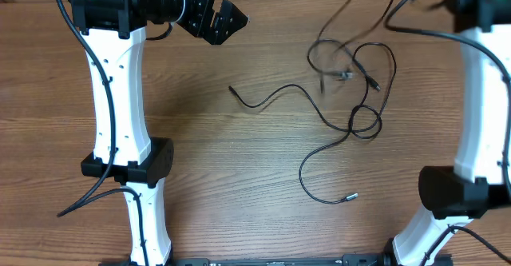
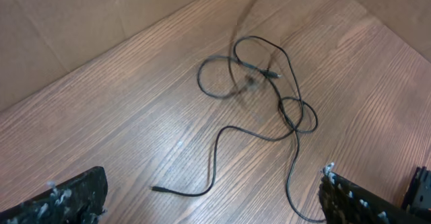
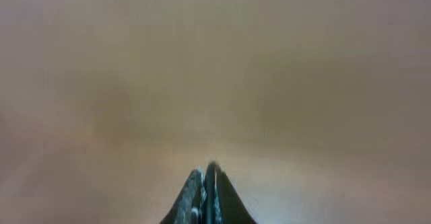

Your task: Untangle cables

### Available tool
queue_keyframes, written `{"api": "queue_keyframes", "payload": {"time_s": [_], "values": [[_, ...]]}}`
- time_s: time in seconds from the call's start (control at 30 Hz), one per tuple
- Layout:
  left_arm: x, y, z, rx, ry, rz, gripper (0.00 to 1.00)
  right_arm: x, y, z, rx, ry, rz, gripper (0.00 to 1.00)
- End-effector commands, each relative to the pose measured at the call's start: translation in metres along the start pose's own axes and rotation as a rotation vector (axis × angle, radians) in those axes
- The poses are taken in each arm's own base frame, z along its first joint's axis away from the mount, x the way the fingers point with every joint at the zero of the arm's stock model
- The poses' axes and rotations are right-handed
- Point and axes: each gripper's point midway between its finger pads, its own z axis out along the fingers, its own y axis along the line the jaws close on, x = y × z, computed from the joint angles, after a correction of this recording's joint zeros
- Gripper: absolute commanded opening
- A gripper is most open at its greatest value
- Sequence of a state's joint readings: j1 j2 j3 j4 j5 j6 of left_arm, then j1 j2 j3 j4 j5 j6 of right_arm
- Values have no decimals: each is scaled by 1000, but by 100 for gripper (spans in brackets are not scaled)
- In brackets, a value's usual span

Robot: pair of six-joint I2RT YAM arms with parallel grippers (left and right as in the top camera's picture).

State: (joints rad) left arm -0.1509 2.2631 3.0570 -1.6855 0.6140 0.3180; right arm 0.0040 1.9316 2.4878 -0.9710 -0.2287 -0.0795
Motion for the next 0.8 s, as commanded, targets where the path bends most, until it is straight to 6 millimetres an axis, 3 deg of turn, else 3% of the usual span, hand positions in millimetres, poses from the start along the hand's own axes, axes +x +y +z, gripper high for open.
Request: {"api": "queue_keyframes", "payload": {"time_s": [0.0, 0.1, 0.23, 0.33, 0.5, 0.6, 0.7, 0.77], "values": [[0, -2, 4, 12, 5, 20, 100, -61, -24, -40, 158, -200, -191, 4], [1, -2, 4, 10, 5, 20, 100, -95, -35, -52, 216, -331, -318, 4], [1, -2, 4, 10, 5, 20, 100, -114, -66, -51, 304, -409, -422, 4], [1, -2, 4, 10, 5, 20, 100, -122, -105, -44, 385, -467, -453, 4], [1, -2, 4, 11, 5, -3, 100, -129, -190, -33, 553, -613, -511, 4], [1, -2, 4, 11, 5, -19, 100, -132, -239, -44, 667, -754, -568, 4], [0, -4, 5, 14, 7, -15, 100, -128, -269, -60, 746, -860, -617, 4], [0, -5, 5, 15, 7, -13, 100, -125, -279, -68, 746, -898, -666, 4]]}}
